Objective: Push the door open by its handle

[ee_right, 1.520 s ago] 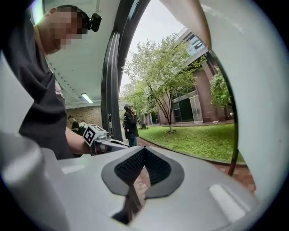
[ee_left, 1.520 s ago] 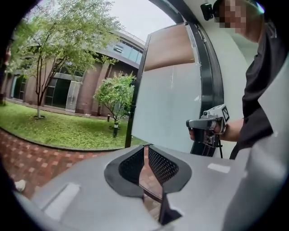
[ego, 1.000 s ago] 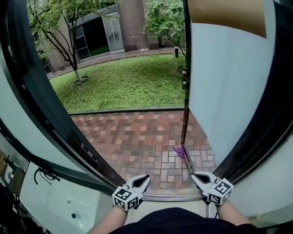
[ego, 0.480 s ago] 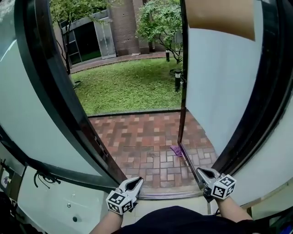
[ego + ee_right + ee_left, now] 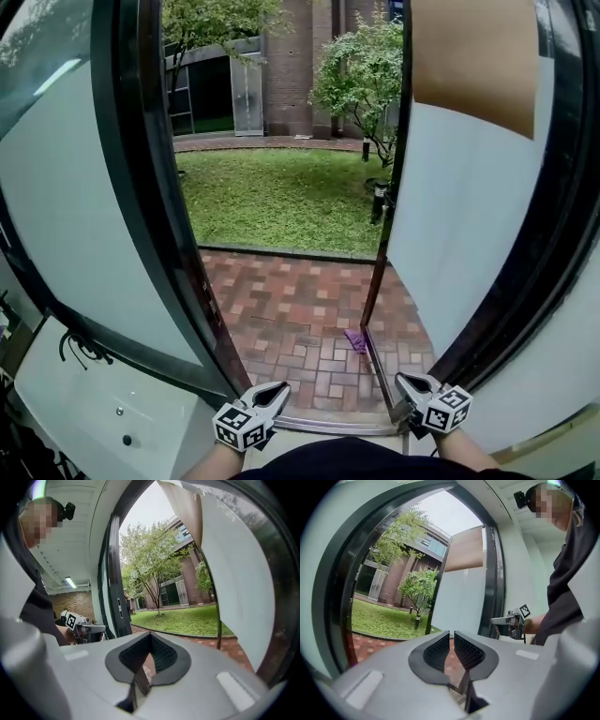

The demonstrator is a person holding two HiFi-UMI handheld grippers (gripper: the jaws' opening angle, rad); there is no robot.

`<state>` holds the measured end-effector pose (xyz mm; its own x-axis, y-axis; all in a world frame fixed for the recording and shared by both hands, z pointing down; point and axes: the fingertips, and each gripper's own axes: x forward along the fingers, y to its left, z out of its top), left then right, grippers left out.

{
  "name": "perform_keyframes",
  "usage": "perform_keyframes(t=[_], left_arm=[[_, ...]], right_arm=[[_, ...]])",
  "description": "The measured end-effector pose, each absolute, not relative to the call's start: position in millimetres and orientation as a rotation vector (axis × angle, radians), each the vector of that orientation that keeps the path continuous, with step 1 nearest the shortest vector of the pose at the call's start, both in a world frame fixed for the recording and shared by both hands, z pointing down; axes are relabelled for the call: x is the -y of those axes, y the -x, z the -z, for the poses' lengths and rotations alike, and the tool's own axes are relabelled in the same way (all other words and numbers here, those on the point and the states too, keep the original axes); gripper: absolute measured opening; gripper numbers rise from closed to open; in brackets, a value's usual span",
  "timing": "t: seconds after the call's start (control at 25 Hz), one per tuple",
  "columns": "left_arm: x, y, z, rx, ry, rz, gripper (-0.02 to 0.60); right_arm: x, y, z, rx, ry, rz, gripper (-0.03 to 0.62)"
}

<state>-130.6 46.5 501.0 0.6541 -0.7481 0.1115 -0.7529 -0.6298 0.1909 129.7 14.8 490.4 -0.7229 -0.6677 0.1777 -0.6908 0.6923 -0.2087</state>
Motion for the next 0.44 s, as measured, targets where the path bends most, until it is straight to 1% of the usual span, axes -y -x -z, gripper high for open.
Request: perform_keyframes(t=[0.44], left_arm=[[-44.8,139.0,-504.6,1.23,-2.639,-0.038,0.026]], right_arm=[[-12.8,-116.2,-490.1,2.824,-1.089,-0.384,0.0]])
